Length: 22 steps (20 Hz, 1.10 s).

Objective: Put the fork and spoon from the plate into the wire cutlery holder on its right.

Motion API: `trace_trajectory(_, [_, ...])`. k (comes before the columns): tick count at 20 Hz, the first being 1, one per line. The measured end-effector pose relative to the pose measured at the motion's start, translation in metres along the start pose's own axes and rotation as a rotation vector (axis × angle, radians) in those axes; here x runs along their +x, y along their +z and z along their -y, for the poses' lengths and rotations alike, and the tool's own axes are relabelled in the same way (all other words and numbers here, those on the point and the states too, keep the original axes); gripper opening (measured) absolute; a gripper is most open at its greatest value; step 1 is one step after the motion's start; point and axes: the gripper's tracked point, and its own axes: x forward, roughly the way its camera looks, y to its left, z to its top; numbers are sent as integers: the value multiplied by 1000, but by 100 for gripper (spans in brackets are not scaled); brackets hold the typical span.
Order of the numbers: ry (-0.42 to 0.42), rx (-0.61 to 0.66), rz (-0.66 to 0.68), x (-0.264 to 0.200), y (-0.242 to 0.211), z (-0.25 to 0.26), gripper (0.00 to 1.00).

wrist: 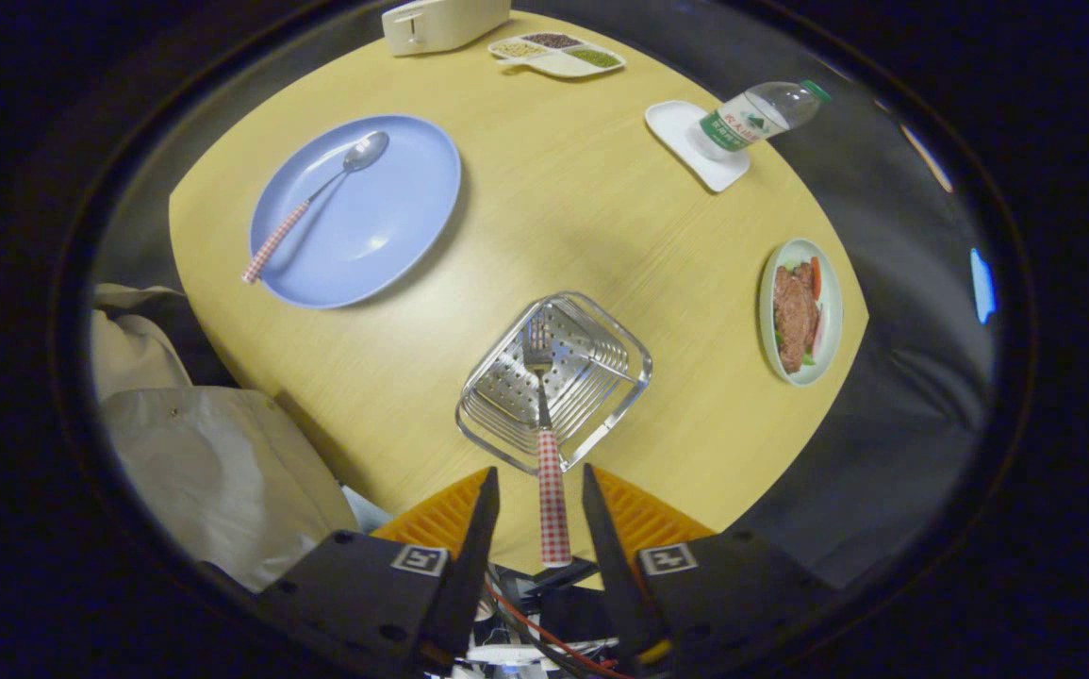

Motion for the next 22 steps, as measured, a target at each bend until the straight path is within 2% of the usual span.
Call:
trace_trajectory(8, [-31, 207, 317, -27, 44, -15, 98])
trace_trajectory(13, [-66, 288, 561, -57, 79, -32, 98])
trace_trajectory(22, [-12, 522, 827, -67, 110, -84, 99])
